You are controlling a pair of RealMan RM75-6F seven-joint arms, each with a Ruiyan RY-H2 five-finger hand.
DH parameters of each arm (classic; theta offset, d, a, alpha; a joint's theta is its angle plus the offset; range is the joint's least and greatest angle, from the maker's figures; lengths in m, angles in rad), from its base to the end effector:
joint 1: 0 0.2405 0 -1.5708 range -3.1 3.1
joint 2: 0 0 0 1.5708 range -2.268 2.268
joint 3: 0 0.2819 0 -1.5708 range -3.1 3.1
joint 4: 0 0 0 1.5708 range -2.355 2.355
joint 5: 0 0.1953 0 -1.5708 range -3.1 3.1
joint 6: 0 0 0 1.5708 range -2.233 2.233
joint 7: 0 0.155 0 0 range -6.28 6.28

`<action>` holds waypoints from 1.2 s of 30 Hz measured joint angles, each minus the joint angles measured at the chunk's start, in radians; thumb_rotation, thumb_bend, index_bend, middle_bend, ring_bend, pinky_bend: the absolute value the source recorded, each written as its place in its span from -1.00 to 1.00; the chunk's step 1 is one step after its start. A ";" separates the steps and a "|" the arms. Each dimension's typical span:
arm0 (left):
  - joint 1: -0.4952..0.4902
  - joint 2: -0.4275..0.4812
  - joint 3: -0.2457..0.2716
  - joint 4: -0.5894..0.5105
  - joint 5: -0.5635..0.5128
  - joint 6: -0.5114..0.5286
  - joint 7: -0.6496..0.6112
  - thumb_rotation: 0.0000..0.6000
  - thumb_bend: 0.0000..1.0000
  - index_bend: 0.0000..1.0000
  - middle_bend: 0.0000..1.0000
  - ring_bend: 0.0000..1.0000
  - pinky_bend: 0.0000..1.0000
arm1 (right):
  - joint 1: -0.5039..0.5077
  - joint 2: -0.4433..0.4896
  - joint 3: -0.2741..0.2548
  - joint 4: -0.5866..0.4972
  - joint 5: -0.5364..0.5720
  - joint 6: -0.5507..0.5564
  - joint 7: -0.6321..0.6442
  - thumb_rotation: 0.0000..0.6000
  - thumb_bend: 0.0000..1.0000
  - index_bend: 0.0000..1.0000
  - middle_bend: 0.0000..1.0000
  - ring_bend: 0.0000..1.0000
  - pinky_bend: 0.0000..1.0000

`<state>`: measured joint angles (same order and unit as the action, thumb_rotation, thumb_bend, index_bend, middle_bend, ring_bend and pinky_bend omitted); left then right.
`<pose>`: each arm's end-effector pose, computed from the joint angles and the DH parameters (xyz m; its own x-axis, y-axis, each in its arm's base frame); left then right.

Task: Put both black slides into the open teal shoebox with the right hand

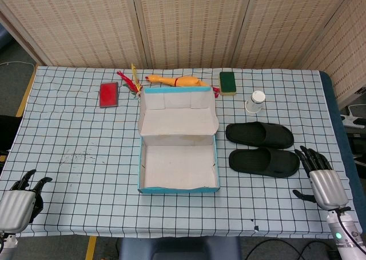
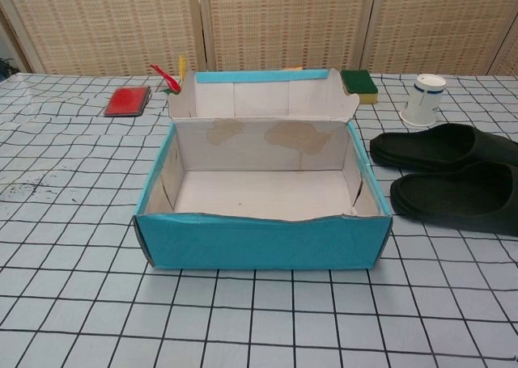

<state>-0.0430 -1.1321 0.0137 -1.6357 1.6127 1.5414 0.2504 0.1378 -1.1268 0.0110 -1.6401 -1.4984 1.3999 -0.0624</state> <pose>-0.3162 0.1658 0.1699 0.5859 0.0064 0.8104 0.8078 -0.0852 -0.5833 -0.3207 -0.2007 0.1609 0.4257 -0.1055 0.8987 -0.9048 -0.0634 0.4212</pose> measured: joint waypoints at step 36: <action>0.012 0.020 -0.004 -0.029 -0.020 0.012 -0.019 1.00 0.27 -0.41 -0.77 -0.74 -0.27 | 0.249 -0.102 0.082 0.205 0.244 -0.490 0.021 1.00 -1.00 -1.00 -1.00 -1.00 -0.82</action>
<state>-0.0313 -1.1125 0.0094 -1.6647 1.5923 1.5532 0.2314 0.3864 -1.2283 0.0929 -1.4352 -1.2543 0.9097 -0.0409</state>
